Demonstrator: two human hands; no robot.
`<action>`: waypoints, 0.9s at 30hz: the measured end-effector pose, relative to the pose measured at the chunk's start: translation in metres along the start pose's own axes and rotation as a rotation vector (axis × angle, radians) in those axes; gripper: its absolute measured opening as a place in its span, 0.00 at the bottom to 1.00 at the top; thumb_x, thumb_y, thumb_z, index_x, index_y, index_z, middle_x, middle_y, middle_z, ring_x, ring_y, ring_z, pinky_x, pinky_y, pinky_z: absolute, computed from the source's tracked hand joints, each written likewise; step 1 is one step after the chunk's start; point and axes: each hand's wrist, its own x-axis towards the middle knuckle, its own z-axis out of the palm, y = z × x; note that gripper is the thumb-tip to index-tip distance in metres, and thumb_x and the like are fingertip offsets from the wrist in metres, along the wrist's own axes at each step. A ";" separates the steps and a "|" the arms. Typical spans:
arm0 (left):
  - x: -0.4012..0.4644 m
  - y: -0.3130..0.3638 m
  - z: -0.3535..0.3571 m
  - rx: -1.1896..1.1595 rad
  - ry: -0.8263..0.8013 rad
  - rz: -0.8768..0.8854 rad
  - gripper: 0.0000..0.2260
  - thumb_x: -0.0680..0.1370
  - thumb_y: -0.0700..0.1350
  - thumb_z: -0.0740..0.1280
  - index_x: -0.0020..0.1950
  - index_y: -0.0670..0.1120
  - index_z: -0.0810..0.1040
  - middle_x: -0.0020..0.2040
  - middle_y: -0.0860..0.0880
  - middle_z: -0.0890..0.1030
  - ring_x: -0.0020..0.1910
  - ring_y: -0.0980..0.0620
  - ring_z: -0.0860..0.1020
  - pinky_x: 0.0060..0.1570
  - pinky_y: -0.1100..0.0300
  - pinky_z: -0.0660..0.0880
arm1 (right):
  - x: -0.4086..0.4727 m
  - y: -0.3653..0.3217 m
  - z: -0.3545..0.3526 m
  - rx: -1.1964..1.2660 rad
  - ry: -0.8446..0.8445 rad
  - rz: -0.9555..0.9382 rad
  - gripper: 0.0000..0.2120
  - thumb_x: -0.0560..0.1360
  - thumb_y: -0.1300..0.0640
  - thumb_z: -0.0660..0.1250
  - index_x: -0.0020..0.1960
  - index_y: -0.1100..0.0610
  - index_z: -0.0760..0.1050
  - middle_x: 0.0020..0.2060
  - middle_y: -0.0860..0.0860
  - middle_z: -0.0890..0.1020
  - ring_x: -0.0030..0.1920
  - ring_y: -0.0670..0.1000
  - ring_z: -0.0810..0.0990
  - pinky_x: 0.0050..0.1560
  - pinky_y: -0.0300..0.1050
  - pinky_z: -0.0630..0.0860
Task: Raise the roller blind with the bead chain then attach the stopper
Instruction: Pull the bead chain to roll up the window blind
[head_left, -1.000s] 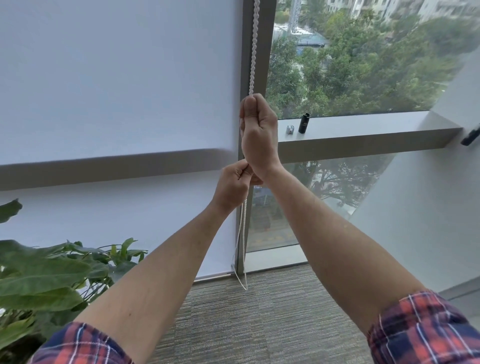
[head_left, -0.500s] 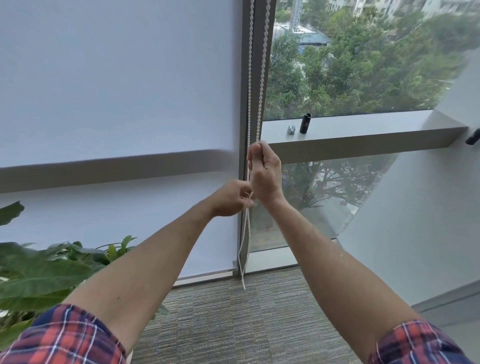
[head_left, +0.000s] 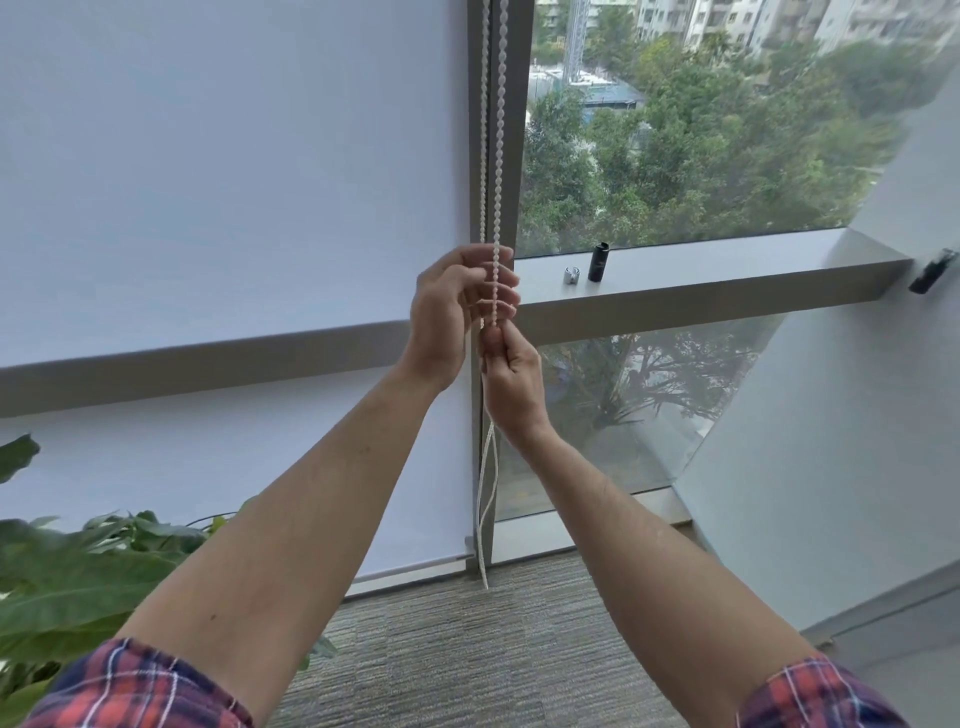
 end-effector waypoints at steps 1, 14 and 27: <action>0.000 0.002 0.001 -0.025 -0.029 0.026 0.13 0.76 0.39 0.58 0.51 0.39 0.81 0.39 0.41 0.80 0.36 0.43 0.77 0.39 0.53 0.74 | -0.005 0.005 -0.001 -0.011 -0.012 0.016 0.16 0.82 0.57 0.56 0.35 0.50 0.67 0.28 0.45 0.69 0.29 0.45 0.65 0.33 0.44 0.63; -0.007 -0.008 0.011 0.266 0.169 0.188 0.15 0.82 0.47 0.58 0.36 0.47 0.72 0.26 0.50 0.62 0.25 0.55 0.59 0.25 0.60 0.57 | -0.029 0.002 -0.005 0.157 -0.354 0.238 0.17 0.85 0.60 0.53 0.38 0.56 0.66 0.27 0.50 0.70 0.25 0.47 0.67 0.26 0.42 0.64; -0.037 -0.044 -0.005 0.394 0.161 0.161 0.14 0.81 0.42 0.58 0.36 0.49 0.72 0.29 0.59 0.71 0.30 0.58 0.67 0.34 0.60 0.64 | 0.039 -0.080 -0.022 0.341 -0.152 0.163 0.24 0.85 0.46 0.49 0.52 0.60 0.78 0.43 0.58 0.82 0.43 0.55 0.82 0.48 0.52 0.80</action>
